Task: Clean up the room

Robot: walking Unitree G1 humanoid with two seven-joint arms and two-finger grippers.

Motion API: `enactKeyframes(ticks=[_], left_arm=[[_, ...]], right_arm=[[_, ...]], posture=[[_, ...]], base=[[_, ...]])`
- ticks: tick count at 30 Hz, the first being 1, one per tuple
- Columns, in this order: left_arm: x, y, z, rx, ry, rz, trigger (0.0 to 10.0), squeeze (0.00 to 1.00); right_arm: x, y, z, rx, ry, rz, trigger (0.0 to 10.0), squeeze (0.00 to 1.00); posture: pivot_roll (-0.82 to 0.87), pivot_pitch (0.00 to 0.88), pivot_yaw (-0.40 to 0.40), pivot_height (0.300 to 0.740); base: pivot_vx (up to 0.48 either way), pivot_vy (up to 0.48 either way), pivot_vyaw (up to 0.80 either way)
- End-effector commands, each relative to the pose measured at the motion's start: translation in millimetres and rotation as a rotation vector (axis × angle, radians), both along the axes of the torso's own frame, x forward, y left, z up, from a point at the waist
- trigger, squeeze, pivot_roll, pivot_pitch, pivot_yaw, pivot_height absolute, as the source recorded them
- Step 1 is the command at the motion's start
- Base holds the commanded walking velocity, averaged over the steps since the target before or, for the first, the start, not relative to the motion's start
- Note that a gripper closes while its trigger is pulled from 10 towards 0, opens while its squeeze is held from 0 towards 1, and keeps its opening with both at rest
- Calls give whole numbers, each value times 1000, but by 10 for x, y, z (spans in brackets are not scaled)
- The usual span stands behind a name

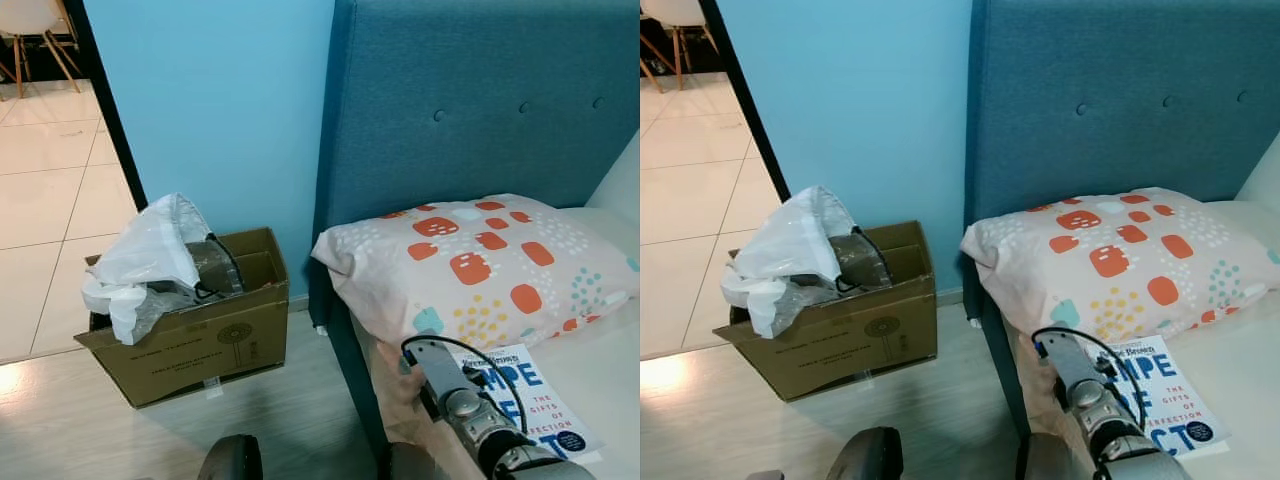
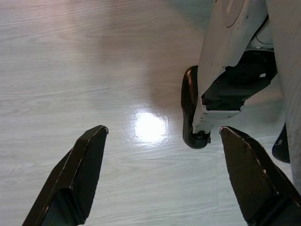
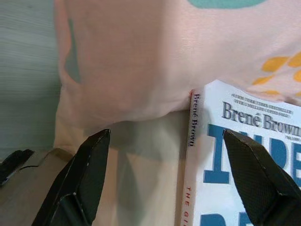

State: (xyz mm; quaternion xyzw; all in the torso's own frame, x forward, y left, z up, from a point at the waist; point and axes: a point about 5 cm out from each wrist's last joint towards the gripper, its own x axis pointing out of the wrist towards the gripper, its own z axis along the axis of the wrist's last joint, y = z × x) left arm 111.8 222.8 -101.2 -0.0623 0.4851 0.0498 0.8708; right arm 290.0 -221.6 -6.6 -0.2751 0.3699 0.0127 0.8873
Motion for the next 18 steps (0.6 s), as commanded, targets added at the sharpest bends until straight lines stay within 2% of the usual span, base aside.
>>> enactKeyframes(ticks=[1, 2, 5, 6, 12, 16, 18], left_arm=[[-20, -47, -19, -10, 16, -12, 10000, 0], [-11, -50, -17, -10, 14, -12, 10000, 0], [-11, -50, -17, -10, 14, -12, 10000, 0], [3, -59, -15, -12, 12, -12, 10000, 0], [-4, -70, -21, -14, 17, -13, 10000, 0], [-12, -73, -24, -14, 21, -13, 10000, 0], [-13, -73, -25, -14, 23, -11, 10000, 0]], right_arm=[[12, 15, 8, 19, 1, 16, 10000, 137], [-5, -5, -3, 24, 36, 48, 10000, 0], [-5, -5, -3, 24, 36, 48, 10000, 0], [-28, -125, 13, -22, 89, 97, 0, 0], [-26, -267, 66, -66, 113, 114, 0, 0], [-60, -299, 47, -57, 159, 117, 0, 0], [-122, -312, -1, -33, 214, 120, 0, 0]], posture=[[112, 67, -59, 570], [110, 65, -60, 570], [110, 65, -60, 570], [103, 62, -59, 570], [94, 59, -58, 570], [91, 57, -61, 570], [92, 57, -62, 570]], base=[[0, 0, 0], [0, 0, 0], [0, 0, 0], [0, 0, 0], [0, 0, 0], [0, 0, 0], [0, 0, 0]])
